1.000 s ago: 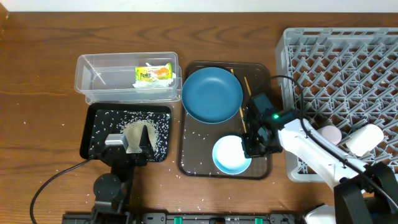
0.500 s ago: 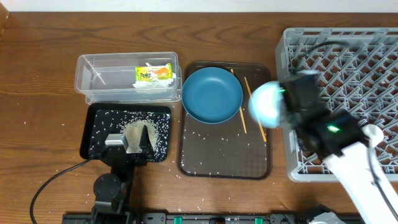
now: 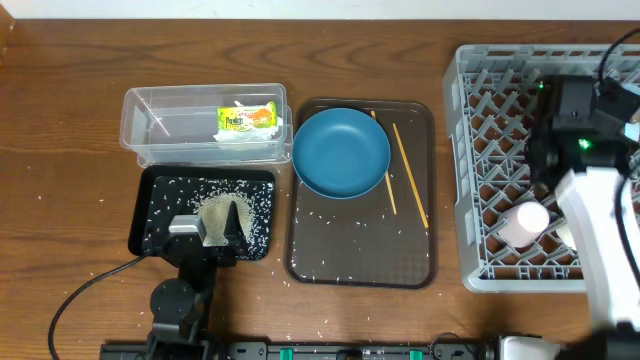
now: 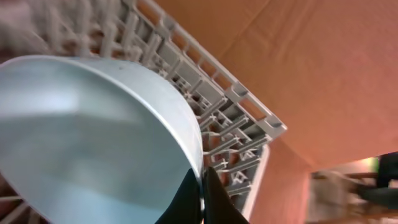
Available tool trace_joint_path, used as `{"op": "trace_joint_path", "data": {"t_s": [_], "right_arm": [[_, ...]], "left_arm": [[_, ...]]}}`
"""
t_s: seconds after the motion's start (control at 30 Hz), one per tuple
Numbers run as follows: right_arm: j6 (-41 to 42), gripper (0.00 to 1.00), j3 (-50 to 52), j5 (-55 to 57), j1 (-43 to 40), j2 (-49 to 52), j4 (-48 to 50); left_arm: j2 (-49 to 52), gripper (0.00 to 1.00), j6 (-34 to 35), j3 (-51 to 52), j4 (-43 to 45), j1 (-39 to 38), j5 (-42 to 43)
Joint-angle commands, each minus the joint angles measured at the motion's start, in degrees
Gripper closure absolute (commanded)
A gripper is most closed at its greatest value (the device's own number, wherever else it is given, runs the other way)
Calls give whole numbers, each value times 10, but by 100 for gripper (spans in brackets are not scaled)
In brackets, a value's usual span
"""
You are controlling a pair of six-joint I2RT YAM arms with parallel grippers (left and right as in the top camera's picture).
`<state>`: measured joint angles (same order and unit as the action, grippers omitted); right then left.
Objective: Sort waste into correct bins and load items into the dishwasher rack
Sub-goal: 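Carry the light-blue bowl into the grey rack and release it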
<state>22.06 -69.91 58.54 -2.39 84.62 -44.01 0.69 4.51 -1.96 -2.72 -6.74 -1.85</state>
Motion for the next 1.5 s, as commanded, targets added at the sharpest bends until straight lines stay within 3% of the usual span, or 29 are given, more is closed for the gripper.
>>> {"op": "trace_joint_path", "data": {"t_s": [0.0, 0.33, 0.73, 1.3, 1.4, 1.43, 1.47], "right_arm": [[-25, 99, -1, 61, -8, 53, 20], [-132, 99, -1, 105, -8, 166, 108], [-268, 99, -2, 167, -5, 177, 226], [-283, 99, 11, 114, 68, 177, 213], [-283, 89, 11, 100, 85, 177, 205], [-283, 78, 11, 96, 90, 177, 200], [-283, 56, 11, 80, 98, 177, 188]], "left_arm": [[-5, 6, 5, 17, -11, 5, -3], [-5, 6, 5, 17, -11, 5, -3], [-5, 7, 5, 17, -11, 5, -3], [-5, 7, 5, 17, -11, 5, -3], [-5, 7, 5, 17, -11, 5, -3], [-5, 7, 5, 17, -11, 5, -3], [-5, 7, 5, 17, -11, 5, -3]]}}
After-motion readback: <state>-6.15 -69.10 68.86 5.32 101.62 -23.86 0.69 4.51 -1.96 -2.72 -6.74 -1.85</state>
